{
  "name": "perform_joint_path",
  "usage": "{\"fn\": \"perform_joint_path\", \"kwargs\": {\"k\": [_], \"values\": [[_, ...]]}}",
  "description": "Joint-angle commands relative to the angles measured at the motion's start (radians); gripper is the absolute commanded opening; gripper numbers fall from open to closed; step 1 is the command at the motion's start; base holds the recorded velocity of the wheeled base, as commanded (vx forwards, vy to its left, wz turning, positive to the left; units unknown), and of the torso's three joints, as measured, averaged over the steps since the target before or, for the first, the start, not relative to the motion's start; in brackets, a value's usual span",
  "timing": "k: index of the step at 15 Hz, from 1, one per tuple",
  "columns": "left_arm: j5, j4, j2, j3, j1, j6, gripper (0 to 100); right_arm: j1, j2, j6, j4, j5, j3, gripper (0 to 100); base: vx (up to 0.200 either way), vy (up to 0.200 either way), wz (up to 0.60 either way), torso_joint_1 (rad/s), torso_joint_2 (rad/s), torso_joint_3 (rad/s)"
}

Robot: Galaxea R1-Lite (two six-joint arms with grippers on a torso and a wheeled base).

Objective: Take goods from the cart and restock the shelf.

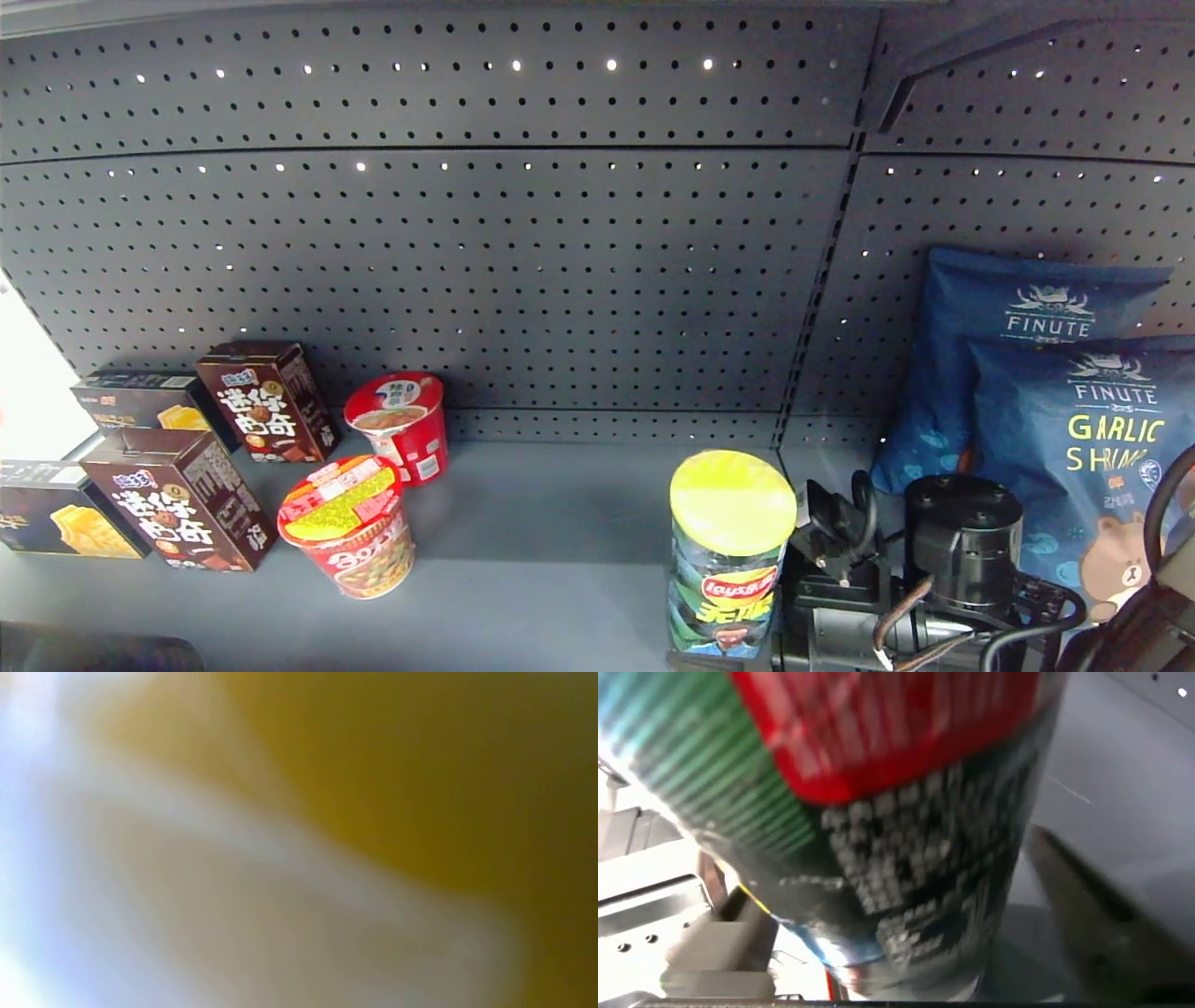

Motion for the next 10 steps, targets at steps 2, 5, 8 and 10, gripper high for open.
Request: {"fn": "perform_joint_path", "kwargs": {"k": [2, 5, 8, 10], "values": [[0.000, 0.000, 0.002, -0.002, 0.000, 0.000, 0, -0.013, -0.042, 0.000, 0.000, -0.005, 0.041, 100, 0.000, 0.000, 0.00, 0.000, 0.00, 0.000], [0.000, 0.000, 0.002, -0.002, 0.000, 0.000, 0, -0.053, -0.150, -0.002, 0.004, -0.001, 0.139, 100, 0.000, 0.000, 0.00, 0.000, 0.00, 0.000], [-0.001, -0.002, 0.002, -0.002, -0.002, 0.002, 0, -0.106, -0.291, -0.002, 0.011, -0.001, 0.247, 100, 0.000, 0.000, 0.00, 0.000, 0.00, 0.000], [-0.001, -0.008, 0.006, -0.022, -0.002, 0.003, 0, -0.142, -0.382, -0.002, 0.016, -0.005, 0.273, 100, 0.000, 0.000, 0.00, 0.000, 0.00, 0.000]]}}
